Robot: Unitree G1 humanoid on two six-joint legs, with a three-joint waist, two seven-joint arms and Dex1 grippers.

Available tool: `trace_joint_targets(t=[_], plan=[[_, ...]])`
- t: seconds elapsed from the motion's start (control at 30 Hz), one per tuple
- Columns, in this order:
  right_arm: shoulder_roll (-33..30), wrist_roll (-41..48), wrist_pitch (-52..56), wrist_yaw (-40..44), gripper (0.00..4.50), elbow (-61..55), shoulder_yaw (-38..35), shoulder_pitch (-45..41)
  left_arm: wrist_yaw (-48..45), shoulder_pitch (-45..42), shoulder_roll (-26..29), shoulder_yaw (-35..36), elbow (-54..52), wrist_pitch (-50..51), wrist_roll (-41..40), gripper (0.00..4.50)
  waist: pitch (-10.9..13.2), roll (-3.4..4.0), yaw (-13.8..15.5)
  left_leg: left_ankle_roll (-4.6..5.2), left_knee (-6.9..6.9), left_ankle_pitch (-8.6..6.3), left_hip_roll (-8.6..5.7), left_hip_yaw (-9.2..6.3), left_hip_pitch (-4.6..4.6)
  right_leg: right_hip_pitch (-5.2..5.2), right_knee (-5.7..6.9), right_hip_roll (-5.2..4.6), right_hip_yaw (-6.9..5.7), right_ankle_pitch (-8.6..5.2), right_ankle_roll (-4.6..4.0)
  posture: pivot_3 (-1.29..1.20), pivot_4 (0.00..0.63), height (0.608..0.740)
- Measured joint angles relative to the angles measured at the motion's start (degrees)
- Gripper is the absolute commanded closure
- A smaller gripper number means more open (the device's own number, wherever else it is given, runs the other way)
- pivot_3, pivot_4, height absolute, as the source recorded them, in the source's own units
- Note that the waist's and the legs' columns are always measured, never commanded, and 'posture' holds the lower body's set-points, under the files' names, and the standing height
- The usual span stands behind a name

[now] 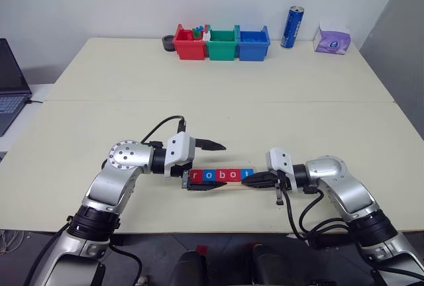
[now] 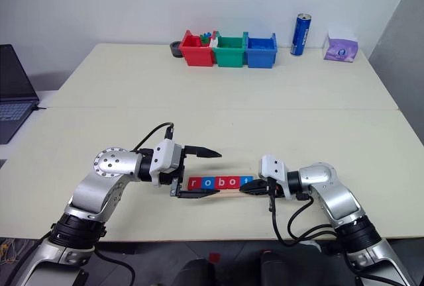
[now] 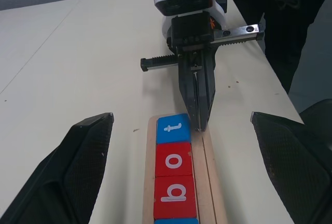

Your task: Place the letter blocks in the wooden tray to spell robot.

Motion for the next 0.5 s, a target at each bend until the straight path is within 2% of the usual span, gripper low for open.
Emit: trace_joint_targets(t=[0.5], plan=[[0.1,-0.8,-2.2,-2.3,4.44,1.3,0.0,0.0,-0.1,-0.1,0.0,0.0,0.0,0.0,0.0,0.0,0.0,0.0,0.0,0.0,0.0,0.0,0.0,0.0,0.0,0.0,0.0,0.0,0.01,0.0,0.0,0.0,0.15,0.74]])
